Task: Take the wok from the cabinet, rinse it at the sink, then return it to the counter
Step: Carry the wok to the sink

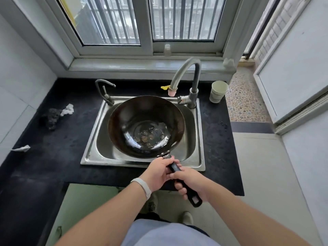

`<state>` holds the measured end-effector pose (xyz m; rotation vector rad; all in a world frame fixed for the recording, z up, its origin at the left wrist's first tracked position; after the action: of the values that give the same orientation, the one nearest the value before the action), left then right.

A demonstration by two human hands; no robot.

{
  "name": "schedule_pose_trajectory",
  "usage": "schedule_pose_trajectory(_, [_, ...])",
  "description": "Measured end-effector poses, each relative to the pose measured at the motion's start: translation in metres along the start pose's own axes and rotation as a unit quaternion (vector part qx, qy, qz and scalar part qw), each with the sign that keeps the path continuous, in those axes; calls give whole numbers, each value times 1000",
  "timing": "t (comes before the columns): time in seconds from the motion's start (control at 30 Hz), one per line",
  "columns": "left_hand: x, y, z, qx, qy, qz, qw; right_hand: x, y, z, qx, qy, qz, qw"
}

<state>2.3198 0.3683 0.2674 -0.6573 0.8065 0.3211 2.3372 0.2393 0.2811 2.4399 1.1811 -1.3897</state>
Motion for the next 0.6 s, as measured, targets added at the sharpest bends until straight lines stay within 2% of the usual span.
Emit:
schedule_pose_trajectory(0.37, [46,47,24,81,68,-104,989,41,-20,-17,-16,-43,84,995])
schedule_pose_trajectory(0.6, [53,55,17,103,85,-119,984,43,-23,-14,-61,-39,126,989])
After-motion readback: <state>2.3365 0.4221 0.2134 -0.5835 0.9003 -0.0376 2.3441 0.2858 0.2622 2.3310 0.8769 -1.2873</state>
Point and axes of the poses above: each hand's wrist, its own x-axis towards the middle knuckle, its own y-axis out of the back of the hand, z = x × y, the point moved 2 cm from there along x, towards the middle knuckle, and after that the axes turned 4 degrees about -x, right-handed, at the moved point
